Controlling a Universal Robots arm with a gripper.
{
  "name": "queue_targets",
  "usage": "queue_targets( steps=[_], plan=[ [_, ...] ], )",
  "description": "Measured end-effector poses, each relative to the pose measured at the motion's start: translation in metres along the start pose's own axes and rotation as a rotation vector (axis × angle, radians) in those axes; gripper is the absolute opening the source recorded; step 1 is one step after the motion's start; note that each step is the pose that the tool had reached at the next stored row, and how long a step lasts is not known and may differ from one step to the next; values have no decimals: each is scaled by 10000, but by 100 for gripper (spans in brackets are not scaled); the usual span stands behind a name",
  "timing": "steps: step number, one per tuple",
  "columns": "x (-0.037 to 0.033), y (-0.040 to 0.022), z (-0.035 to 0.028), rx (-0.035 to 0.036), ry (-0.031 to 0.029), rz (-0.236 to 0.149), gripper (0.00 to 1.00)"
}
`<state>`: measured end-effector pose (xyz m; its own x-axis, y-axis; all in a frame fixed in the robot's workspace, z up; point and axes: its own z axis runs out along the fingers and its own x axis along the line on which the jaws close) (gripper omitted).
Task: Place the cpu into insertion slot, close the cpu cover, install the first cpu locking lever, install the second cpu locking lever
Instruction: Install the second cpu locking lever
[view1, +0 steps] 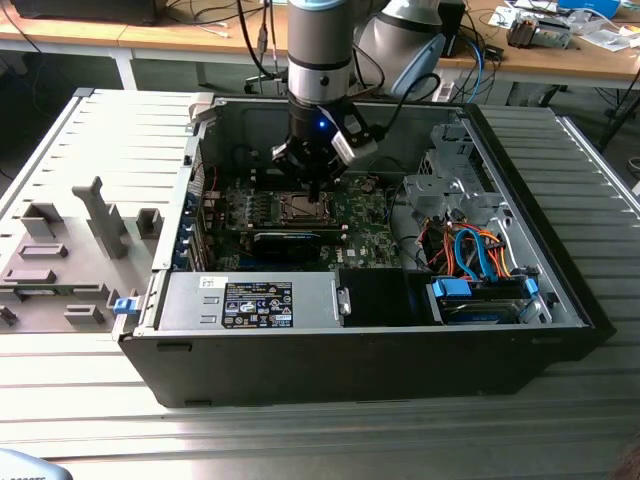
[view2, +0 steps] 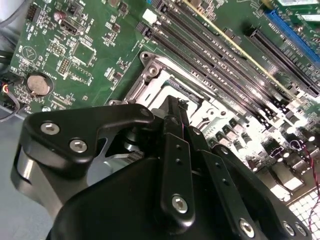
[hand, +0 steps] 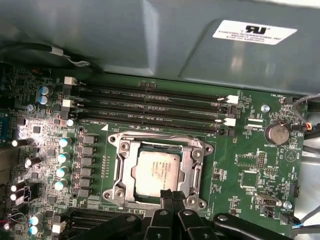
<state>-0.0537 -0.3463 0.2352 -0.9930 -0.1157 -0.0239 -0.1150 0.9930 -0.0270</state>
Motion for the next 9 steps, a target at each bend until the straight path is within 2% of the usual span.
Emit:
queue_targets(
  steps=[3, 4, 5, 9],
  plan=[
    [6, -57, 2, 0, 0, 0, 11],
    [14, -119, 3, 0, 0, -1, 11],
    [17, -145, 3, 0, 0, -1, 11],
    [21, -186, 5, 0, 0, -1, 11]
  ],
)
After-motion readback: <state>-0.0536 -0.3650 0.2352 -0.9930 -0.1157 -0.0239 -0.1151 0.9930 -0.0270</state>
